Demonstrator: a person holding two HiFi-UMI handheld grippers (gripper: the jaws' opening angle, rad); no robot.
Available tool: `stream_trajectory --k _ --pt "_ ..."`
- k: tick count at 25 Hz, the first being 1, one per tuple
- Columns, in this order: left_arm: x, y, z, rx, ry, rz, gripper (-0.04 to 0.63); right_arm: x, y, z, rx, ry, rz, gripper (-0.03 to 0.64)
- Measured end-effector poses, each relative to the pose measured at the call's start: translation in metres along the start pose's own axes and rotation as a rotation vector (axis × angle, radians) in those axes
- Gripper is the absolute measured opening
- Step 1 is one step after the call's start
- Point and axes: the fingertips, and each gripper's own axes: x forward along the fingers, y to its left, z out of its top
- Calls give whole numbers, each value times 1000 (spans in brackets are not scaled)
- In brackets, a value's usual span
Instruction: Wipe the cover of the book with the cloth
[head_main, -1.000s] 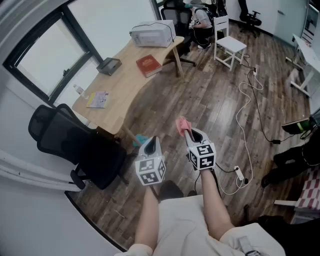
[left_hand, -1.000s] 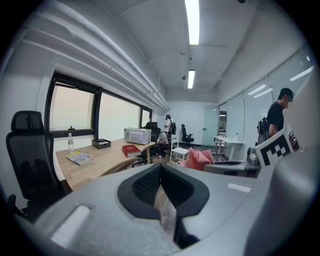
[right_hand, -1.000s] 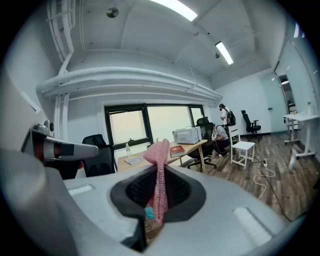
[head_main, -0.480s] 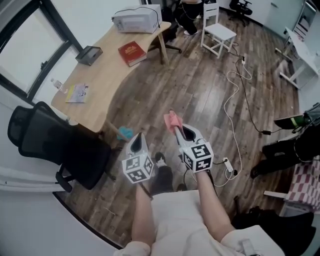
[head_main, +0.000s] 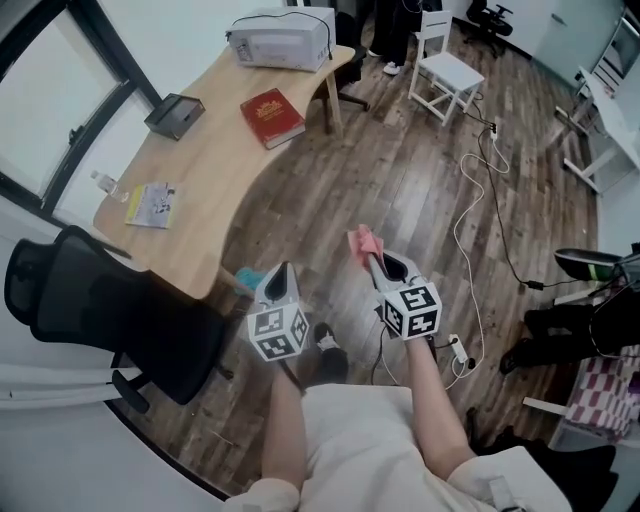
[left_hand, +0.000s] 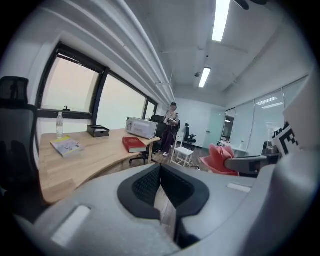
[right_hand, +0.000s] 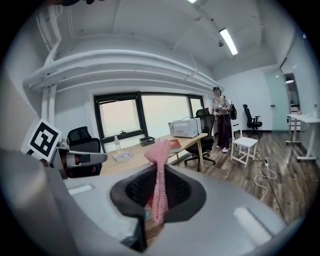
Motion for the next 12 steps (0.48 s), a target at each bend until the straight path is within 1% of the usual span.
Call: stream_trajectory --k 1,5,7,9,12 --pt "13 5 7 25 2 -16 8 14 -4 6 3 0 -7 31" --pt "59 21 32 175 14 -90 6 70 -14 33 19 -17 -19 31" --pt "76 29 38 217 15 -112 6 92 -17 43 30 -31 -25 31" --pt "89 39 44 226 12 -127 6 110 -18 50 49 -45 -31 31" --pt "109 55 53 191 24 -147 6 134 -17 54 57 -38 -25 31"
